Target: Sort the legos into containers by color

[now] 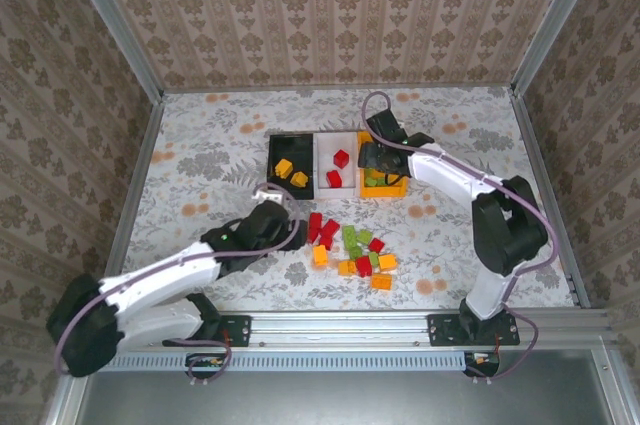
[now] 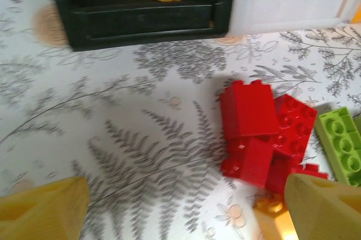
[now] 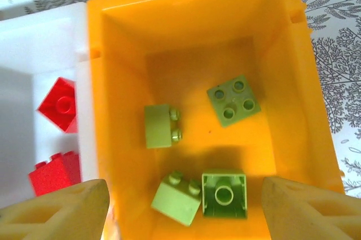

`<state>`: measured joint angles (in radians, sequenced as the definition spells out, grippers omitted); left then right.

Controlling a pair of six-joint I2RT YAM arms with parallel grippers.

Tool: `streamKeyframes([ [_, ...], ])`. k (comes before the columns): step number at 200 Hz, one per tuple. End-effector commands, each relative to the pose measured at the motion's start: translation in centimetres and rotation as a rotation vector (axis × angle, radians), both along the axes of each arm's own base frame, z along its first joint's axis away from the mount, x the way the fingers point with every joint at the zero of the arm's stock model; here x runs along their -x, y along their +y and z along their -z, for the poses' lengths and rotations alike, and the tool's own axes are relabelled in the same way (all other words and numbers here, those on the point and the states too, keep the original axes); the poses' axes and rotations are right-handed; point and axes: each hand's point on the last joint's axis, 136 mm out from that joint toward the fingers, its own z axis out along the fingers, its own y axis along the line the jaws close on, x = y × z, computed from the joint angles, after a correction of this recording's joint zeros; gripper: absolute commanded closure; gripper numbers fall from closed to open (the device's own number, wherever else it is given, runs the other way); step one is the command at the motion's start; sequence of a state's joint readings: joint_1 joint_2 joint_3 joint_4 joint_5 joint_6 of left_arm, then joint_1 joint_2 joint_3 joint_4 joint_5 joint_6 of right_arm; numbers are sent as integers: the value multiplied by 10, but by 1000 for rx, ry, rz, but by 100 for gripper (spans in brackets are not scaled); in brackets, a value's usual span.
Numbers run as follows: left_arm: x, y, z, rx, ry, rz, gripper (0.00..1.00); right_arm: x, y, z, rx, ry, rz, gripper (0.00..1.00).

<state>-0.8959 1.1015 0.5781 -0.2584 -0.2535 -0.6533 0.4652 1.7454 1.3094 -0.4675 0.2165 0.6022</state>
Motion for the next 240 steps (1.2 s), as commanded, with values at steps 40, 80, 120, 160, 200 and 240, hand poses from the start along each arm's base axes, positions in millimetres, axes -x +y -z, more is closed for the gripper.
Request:
streamKeyframes([
  [40, -29, -54, 28, -191, 60, 158, 22, 31, -4, -11, -66, -44, -7, 27],
  [80, -38, -66, 43, -235, 84, 176, 28, 36, -11, -17, -60, -64, -3, 27],
  [120, -36, -65, 60, -257, 116, 175, 44, 39, -14, -21, -56, -80, 2, 27],
  [160, -33, -64, 61, -263, 123, 176, 61, 39, -18, -27, -61, -91, 15, 27],
  [200, -35, -67, 26, -215, 67, 176, 72, 44, -24, -31, -62, -105, 34, 27],
  [240, -49, -91, -46, -109, -59, 218, 71, 61, -35, -17, -78, -92, 64, 27],
])
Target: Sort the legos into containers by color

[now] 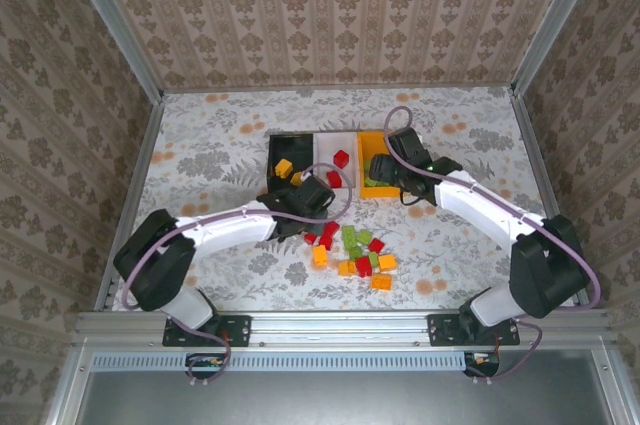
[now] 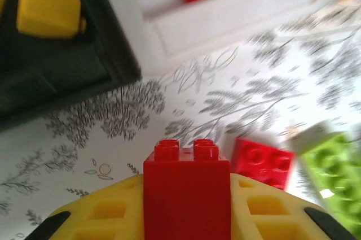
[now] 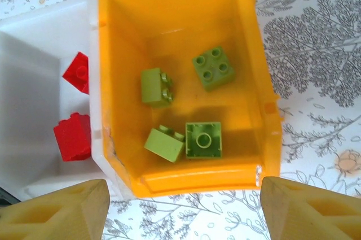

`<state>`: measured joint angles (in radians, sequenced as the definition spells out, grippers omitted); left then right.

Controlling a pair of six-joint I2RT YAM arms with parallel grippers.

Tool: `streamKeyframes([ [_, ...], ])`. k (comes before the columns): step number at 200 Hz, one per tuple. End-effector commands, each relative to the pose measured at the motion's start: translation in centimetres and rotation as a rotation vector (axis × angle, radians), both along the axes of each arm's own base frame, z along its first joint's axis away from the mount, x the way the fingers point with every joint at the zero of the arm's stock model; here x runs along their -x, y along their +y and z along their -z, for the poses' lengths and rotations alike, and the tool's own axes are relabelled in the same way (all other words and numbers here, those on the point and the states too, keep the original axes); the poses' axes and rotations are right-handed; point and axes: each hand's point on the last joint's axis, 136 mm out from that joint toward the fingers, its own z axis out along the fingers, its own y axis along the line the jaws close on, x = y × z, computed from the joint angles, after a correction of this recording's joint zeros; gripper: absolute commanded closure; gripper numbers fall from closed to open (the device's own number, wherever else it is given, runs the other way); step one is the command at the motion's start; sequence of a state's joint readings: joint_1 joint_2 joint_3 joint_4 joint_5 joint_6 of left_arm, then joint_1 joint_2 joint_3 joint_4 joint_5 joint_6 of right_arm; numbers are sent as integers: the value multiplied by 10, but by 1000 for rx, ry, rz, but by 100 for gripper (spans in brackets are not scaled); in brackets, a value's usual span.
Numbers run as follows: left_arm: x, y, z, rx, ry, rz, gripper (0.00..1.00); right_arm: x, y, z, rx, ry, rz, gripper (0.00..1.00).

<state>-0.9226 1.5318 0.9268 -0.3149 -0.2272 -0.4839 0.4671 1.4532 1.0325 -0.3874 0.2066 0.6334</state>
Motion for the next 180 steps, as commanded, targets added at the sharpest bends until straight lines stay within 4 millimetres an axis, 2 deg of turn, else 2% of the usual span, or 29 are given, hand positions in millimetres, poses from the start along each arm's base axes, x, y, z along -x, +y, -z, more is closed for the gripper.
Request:
streamKeyframes([
  [1, -13, -23, -59, 91, -100, 53, 71, 9, -11, 3, -12, -10, 48, 27],
  [23, -35, -40, -78, 102, -128, 70, 71, 21, -16, 22, -7, 34, 54, 27],
  [26, -39, -43, -82, 108, -134, 71, 71, 22, -16, 15, -21, 15, 53, 27],
  [39, -57, -53, -89, 116, -154, 71, 70, 28, -18, 19, -24, 23, 59, 27],
  [71, -103, -64, -83, 80, -164, 46, 70, 40, -25, 26, -16, 37, 62, 27],
  [100, -130, -67, -61, 35, -125, 21, 69, 46, -28, 26, -11, 36, 61, 27],
  [117, -137, -67, -53, 32, -109, 11, 63, 48, -28, 25, -17, 36, 58, 27],
  [134, -139, -69, -55, 44, -105, 9, 50, 48, -28, 23, -22, 34, 55, 27],
  [159, -128, -74, -75, 91, -127, 27, 33, 47, -26, 19, -30, 30, 51, 26],
  [180, -105, -76, -96, 146, -147, 52, 25, 46, -23, 15, -41, 24, 35, 26],
])
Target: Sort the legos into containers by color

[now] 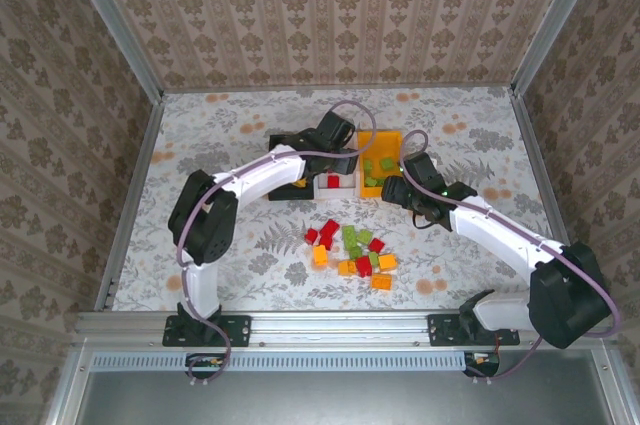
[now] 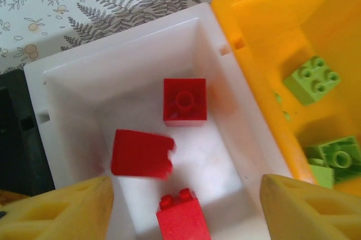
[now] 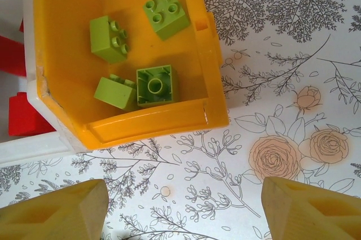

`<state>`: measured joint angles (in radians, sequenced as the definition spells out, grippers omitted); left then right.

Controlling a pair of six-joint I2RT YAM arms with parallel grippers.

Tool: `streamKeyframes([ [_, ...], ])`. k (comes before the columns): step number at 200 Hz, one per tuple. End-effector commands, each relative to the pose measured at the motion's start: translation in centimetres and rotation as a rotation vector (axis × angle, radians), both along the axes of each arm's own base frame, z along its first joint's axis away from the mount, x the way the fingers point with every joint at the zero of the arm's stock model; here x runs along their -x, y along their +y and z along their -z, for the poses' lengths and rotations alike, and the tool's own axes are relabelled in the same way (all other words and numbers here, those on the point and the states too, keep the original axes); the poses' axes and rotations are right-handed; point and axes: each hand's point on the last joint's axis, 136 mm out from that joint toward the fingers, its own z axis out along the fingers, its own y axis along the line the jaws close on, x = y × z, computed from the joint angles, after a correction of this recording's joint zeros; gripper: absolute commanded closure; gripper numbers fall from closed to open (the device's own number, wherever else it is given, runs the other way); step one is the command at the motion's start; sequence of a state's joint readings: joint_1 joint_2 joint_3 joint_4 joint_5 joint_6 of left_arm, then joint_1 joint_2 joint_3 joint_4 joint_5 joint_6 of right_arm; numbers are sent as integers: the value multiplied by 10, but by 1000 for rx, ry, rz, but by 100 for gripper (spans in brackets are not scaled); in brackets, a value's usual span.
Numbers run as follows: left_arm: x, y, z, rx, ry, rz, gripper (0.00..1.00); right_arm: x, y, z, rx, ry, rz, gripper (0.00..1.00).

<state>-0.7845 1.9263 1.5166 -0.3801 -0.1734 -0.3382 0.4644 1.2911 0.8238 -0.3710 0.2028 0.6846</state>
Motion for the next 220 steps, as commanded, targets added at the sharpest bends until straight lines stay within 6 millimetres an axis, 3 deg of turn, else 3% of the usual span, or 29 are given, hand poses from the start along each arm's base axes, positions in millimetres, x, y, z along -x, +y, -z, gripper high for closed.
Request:
streamKeyframes([
  [1, 26, -7, -49, 97, -51, 49, 25, 2, 0, -9, -20, -9, -5, 26],
  [15, 47, -4, -61, 141, -55, 69, 21, 1, 2, -11, -26, -12, -11, 26],
  [46, 100, 21, -59, 211, -15, 84, 14, 3, 3, -9, -29, -9, -23, 26],
  [82, 148, 68, -17, 187, 82, 49, 11, 4, 5, -2, -44, 0, -24, 26],
  [101, 163, 80, 7, 178, 131, 50, 10, 4, 6, 1, -47, 10, -25, 27],
  [137, 168, 77, 39, 167, 177, 88, 11, 4, 6, 0, -48, 8, -23, 27],
  [183, 165, 87, 69, 121, 243, 62, 23, 7, 0, -5, -31, -8, -16, 27],
  [220, 166, 84, 84, 110, 284, 65, 34, 7, -1, -9, -26, -19, -10, 27],
])
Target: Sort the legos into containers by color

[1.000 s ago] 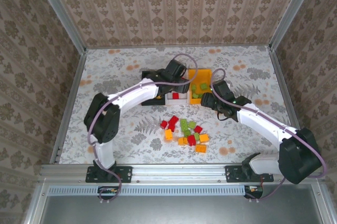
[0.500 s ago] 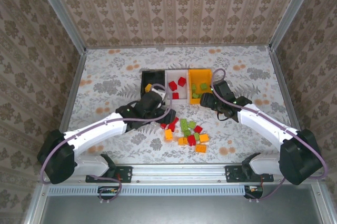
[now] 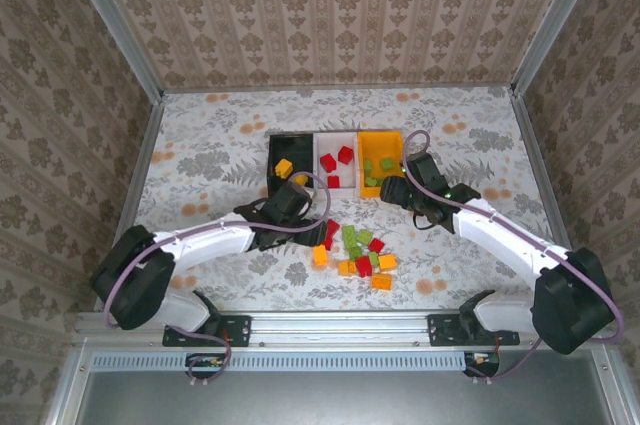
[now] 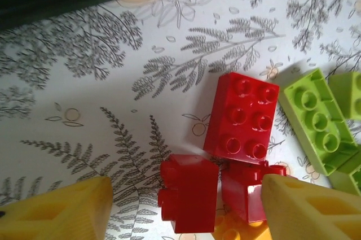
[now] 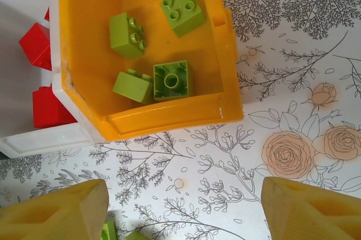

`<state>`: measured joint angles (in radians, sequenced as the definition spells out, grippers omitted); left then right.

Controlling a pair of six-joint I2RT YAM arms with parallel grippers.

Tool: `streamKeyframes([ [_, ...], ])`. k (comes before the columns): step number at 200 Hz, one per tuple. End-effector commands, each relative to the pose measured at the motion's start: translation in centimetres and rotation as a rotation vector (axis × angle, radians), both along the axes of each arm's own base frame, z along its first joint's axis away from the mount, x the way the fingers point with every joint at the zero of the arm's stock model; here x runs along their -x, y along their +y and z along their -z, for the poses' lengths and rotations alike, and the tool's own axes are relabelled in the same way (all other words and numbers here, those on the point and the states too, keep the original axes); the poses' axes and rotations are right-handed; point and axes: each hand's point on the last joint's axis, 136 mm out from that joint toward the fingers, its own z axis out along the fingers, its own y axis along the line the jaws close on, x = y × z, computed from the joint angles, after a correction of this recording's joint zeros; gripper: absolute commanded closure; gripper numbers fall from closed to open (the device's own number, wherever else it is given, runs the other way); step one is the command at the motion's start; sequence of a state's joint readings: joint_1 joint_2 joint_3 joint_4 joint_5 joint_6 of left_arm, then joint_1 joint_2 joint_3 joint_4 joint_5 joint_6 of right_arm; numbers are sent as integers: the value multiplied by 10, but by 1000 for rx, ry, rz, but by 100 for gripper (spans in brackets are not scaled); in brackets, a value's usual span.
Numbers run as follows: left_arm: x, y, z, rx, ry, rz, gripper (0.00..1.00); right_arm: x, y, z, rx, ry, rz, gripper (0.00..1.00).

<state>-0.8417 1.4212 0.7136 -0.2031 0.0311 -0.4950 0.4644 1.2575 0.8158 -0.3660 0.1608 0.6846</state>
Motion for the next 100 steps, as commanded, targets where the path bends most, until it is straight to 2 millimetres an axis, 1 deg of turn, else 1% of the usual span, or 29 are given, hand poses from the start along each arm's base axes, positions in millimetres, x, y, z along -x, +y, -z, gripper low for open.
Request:
streamKeyframes([
  [1, 1, -4, 7, 13, 21, 12, 34, 3, -8, -2, 17, -7, 15, 27],
  [22, 0, 0, 13, -23, 33, 2, 41, 4, -9, -3, 21, -10, 16, 26],
  [62, -1, 8, 30, -94, 53, -15, 54, 4, -11, -6, 25, -19, 23, 26],
  [83, -2, 7, 29, -89, 51, -18, 64, 4, -12, -8, 26, -25, 26, 26],
  [100, -3, 6, 19, -78, 33, -17, 72, 4, -12, -7, 26, -23, 25, 26],
])
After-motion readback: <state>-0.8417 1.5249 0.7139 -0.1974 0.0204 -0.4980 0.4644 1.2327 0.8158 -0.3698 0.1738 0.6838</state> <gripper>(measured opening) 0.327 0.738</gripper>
